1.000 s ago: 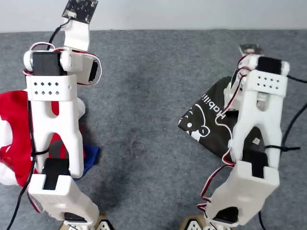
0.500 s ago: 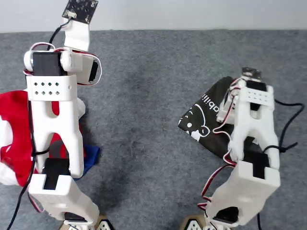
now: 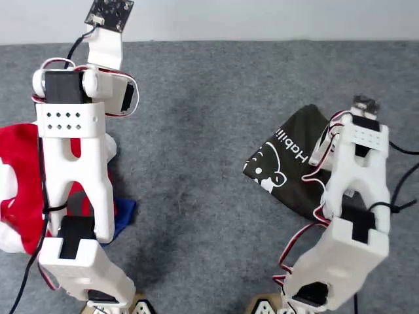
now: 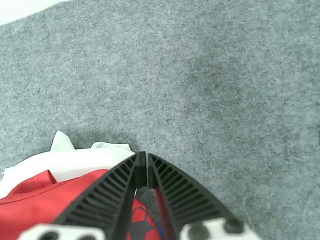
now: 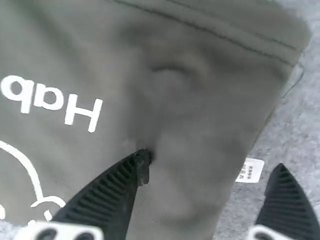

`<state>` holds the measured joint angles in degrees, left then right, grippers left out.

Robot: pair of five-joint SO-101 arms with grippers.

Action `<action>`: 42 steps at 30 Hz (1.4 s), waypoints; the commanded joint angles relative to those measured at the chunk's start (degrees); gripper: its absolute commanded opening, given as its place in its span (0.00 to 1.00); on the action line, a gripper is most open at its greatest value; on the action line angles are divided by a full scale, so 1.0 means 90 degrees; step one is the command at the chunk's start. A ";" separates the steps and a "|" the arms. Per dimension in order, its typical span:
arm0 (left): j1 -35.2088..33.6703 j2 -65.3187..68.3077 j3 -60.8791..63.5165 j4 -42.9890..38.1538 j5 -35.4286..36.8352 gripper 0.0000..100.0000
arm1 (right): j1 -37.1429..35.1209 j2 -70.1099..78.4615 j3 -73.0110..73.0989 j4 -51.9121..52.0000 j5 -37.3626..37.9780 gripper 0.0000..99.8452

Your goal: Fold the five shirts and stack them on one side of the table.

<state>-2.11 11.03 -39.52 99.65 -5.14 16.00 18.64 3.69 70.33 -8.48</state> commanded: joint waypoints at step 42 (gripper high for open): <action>0.0039 -0.0381 -0.0063 0.0107 -0.0029 0.01 | 0.2730 0.3082 -0.6808 0.2545 0.7834 0.01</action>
<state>-2.11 11.03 -39.52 99.65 -5.14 37.27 45.89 -51.87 96.09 57.27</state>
